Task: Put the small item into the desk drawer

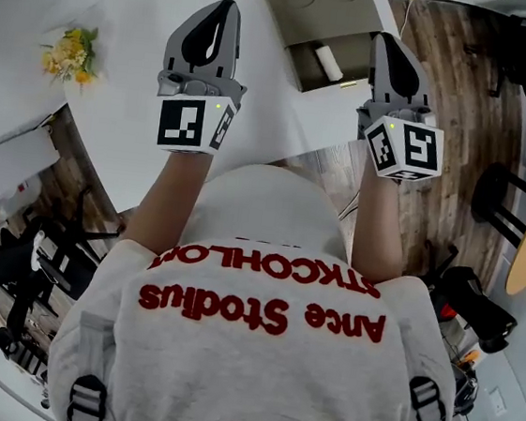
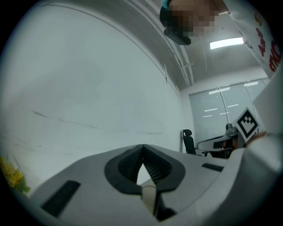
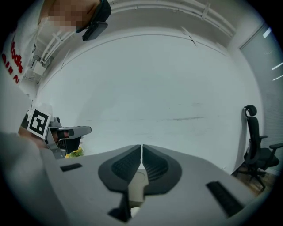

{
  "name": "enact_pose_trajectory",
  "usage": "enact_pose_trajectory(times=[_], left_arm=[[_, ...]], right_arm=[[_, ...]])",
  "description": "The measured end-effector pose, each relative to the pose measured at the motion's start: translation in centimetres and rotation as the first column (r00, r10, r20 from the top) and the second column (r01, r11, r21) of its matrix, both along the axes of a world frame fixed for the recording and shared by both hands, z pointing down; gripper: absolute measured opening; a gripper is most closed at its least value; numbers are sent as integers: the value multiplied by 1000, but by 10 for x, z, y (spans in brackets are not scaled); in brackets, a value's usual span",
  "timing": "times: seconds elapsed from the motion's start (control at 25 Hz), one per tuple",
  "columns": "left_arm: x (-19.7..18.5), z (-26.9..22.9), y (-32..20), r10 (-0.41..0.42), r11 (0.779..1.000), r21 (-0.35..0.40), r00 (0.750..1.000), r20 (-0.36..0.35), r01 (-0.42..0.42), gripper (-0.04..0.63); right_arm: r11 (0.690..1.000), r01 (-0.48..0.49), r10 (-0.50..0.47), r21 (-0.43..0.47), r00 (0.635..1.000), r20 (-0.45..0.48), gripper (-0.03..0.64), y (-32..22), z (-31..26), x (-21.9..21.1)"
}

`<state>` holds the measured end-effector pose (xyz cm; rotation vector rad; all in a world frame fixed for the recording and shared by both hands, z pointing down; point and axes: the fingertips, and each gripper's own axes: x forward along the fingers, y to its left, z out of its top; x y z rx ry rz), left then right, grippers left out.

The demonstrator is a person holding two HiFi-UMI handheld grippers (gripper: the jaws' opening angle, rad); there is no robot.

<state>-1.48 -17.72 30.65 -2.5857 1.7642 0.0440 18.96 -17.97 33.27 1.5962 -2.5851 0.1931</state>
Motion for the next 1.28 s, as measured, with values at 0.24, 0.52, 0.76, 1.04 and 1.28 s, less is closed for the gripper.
enact_pose_trajectory(times=[0.24,0.52,0.76,1.04,1.28], left_arm=[[-14,-11,11,-35,999,28,999,0,35,8],[-52,-18,29,-126,991,44,992,9,126,8],[-100,-25,52,-239,969,66,971,25,237,8],[-163,-35,86,-387,920,87,921,43,383,8],[-206,-40,117,-488,871,89,872,43,484,8]], right_arm=[[998,55,-55,34,998,-9,12,6,-17,-22],[987,143,-144,72,990,4,12,6,-35,-64],[968,234,-236,93,972,15,12,11,-43,-110],[925,362,-367,115,930,29,11,17,-51,-170],[879,457,-466,139,884,40,11,24,-59,-219]])
